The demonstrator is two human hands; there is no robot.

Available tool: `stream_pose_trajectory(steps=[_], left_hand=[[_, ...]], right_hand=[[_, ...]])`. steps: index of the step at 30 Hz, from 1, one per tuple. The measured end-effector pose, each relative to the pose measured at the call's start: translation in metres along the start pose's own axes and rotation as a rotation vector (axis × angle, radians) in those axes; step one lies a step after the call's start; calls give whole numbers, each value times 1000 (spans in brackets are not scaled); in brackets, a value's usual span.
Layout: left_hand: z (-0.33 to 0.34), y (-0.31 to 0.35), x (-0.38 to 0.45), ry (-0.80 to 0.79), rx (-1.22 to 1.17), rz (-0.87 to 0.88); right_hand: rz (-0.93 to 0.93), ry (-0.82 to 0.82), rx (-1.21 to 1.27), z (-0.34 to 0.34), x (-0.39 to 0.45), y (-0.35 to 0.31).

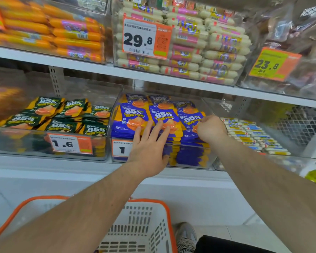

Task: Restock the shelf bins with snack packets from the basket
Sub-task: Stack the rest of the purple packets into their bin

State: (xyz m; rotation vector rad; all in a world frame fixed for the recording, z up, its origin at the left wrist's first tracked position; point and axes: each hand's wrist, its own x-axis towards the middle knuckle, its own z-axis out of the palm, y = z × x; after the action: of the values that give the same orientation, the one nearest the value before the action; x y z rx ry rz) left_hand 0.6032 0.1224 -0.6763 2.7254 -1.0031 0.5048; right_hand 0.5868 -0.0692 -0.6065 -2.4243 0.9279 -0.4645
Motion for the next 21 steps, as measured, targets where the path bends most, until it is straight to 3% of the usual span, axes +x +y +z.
stream_pose_trajectory(steps=[7, 9, 11, 14, 16, 18, 20, 21], left_hand=[[-4, 0, 0, 14, -46, 1], [-7, -1, 0, 34, -70, 11], [-8, -2, -2, 115, -119, 29], [-5, -9, -18, 416, -216, 72], [6, -17, -42, 508, -274, 51], [29, -31, -78, 483, -295, 18], [64, -51, -118, 329, -298, -47], [79, -61, -139, 166, -317, -105]], right_hand=[[-9, 26, -125, 1, -4, 7], [-33, 108, -149, 2, -18, 5], [-195, 313, -94, 8, -39, 0], [-669, 594, 170, 35, -75, -14], [-850, 528, 314, 65, -106, -19], [-888, 364, 431, 104, -142, -19], [-792, 190, 455, 157, -175, -4], [-703, 95, 415, 185, -189, 8]])
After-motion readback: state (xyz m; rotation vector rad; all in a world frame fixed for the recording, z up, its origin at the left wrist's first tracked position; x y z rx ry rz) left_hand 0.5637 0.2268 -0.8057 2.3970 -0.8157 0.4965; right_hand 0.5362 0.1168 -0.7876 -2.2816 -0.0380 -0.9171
